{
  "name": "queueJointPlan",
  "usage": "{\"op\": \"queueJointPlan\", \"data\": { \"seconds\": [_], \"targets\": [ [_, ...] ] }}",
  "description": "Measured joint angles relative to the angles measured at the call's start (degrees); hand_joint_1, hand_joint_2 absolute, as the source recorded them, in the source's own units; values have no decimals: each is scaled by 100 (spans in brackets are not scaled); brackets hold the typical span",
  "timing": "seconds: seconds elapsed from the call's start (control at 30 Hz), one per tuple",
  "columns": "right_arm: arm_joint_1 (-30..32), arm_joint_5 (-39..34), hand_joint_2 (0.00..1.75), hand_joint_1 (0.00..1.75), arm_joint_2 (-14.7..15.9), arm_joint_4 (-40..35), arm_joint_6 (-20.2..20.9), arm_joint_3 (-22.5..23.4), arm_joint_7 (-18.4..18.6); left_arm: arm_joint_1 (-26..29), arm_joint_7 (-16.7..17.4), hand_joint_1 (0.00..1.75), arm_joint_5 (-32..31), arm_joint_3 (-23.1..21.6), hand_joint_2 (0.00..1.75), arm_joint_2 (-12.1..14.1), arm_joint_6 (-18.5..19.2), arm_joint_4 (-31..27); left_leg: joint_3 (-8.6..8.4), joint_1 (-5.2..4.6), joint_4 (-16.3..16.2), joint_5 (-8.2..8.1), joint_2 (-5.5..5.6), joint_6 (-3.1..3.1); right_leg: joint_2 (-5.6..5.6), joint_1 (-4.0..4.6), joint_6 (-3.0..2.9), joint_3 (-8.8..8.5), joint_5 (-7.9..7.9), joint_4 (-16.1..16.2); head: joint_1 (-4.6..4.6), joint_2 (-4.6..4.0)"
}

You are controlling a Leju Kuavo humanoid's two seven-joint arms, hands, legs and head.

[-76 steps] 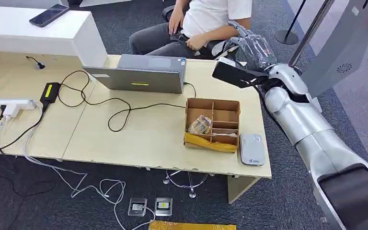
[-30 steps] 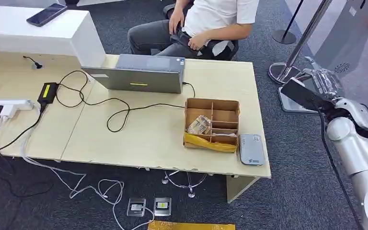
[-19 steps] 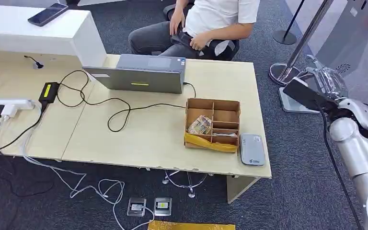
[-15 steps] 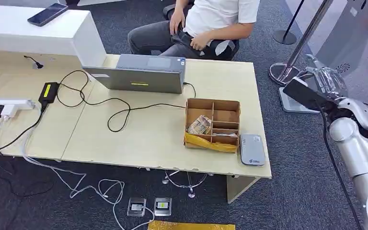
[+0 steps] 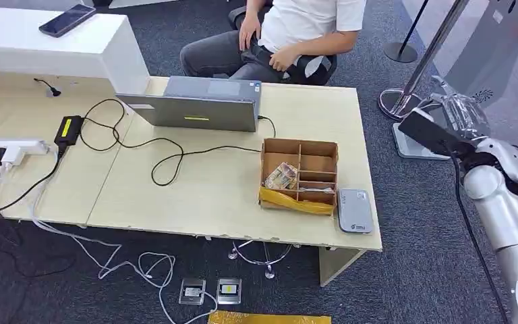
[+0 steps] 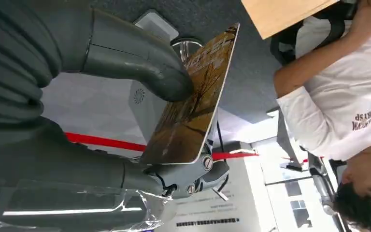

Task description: Pass the card to the sensor for recognition and then transmit it.

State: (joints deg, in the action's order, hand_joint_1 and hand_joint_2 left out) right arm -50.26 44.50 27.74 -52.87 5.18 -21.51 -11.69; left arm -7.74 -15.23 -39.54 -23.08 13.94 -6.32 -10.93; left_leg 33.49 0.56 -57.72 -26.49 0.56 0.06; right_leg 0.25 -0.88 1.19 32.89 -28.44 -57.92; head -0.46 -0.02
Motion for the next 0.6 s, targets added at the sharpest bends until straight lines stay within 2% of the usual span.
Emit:
{"op": "queueJointPlan", "data": {
  "seconds": [0.6],
  "targets": [
    [135, 31, 175, 175, -94, -5, 48, -2, 26, -5, 0, 0, -22, 85, 175, 0, 2, 2, 1, 0, 0, 0, 1, 0, -1, 0, 0, 1, 0, 0, 0, 0]
  ]
}}
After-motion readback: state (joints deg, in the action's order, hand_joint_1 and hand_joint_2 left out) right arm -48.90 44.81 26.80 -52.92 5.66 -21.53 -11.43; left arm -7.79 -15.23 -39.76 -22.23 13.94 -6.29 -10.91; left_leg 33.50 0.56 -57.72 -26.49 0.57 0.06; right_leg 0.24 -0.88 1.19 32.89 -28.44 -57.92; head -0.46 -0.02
